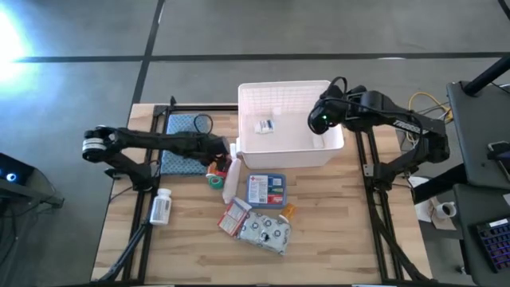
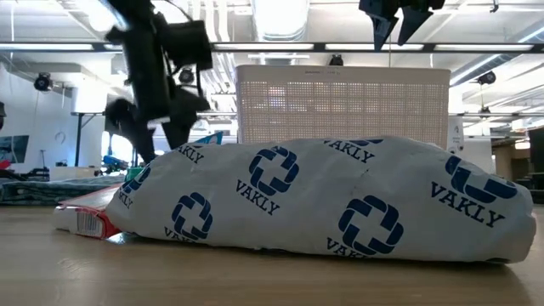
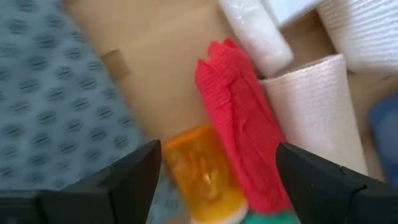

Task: Pick & place medical supplies in basket/bin
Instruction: Put the red bandage into the white bin

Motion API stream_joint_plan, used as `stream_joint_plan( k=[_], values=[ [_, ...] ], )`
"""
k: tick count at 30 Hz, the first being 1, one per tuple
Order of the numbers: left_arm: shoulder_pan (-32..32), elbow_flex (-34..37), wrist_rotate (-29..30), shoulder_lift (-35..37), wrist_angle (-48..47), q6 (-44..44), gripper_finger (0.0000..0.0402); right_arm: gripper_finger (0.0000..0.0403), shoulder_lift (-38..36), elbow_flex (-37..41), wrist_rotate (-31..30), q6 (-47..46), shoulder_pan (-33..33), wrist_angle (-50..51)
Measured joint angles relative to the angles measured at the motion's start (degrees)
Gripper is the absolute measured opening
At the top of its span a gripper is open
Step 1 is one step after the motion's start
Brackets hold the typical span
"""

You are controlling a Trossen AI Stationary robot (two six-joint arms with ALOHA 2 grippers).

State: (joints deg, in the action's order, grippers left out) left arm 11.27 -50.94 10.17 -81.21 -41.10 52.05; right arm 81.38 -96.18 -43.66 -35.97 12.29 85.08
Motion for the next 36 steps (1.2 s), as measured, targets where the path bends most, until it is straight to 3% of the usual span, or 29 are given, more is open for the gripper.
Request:
stream_joint_plan(
  k=[4,10,13,20,25,32,36],
  values=[
    [0.0,4.3,0.0,-0.1,9.9,0.0,0.0294,0.0354,0.0,0.0,0.0,0.0,0.0,0.0],
    [0.0,8.5,0.2,-1.1,16.3,0.0,0.0281,0.0354,0.0,0.0,0.0,0.0,0.0,-0.1],
    [0.0,9.9,0.1,-1.7,17.3,-0.4,0.0247,0.0354,0.0,0.0,0.0,0.0,0.0,-0.1],
    [0.0,9.4,-0.2,-1.3,17.1,-2.0,0.0124,0.0354,0.0,0.0,-1.2,0.0,0.0,-0.1],
    [-0.1,3.4,-0.7,1.1,11.0,-5.4,0.0069,0.0354,0.0,0.0,-1.3,0.2,0.2,-0.1],
    [-2.8,-11.6,-0.8,7.2,-11.1,-9.1,0.0063,0.0354,-0.3,0.0,-1.3,1.4,0.2,-0.1],
    [-5.1,-19.9,-0.8,11.6,-3.8,-21.1,0.0063,0.0354,-0.4,0.0,-1.4,2.1,0.2,-0.1]
  ],
)
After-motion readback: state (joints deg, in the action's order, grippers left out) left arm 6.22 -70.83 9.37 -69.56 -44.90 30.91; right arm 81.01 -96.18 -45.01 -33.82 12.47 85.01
